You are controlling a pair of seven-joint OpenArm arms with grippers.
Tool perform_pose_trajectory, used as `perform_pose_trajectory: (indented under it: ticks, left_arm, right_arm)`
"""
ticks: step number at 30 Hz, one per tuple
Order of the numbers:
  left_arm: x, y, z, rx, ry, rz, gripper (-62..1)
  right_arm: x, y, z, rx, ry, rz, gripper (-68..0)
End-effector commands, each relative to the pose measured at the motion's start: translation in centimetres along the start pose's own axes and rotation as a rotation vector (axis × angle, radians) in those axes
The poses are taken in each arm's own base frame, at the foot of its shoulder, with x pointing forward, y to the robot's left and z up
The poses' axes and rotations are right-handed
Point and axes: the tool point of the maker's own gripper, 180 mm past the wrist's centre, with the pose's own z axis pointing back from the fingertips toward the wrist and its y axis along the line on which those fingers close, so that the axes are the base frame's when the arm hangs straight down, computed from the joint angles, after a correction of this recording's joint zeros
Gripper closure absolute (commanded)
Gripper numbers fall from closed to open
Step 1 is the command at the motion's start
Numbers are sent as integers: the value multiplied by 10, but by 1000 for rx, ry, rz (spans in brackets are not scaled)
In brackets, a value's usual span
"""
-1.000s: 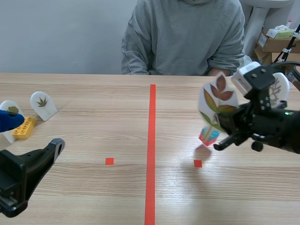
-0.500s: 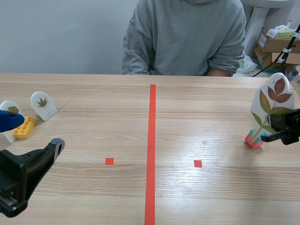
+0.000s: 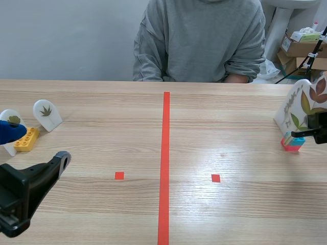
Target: Do the leaf sorting experiment
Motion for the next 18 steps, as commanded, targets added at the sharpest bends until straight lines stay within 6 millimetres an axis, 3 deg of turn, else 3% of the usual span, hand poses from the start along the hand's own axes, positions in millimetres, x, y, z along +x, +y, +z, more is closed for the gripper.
perform_pose_trajectory:
  ticks: [1, 8, 18]
  left_arm:
    - [5, 0, 0, 0, -19, 6, -497]
    - [5, 0, 0, 0, -19, 6, -497]
    - [5, 0, 0, 0, -20, 6, -497]
  right_arm:
    - [9, -15, 2, -42, -18, 27, -17]
    - [4, -38, 7, -102, -1, 44, -28]
    - [3, -46, 10, -124, 0, 34, -216]
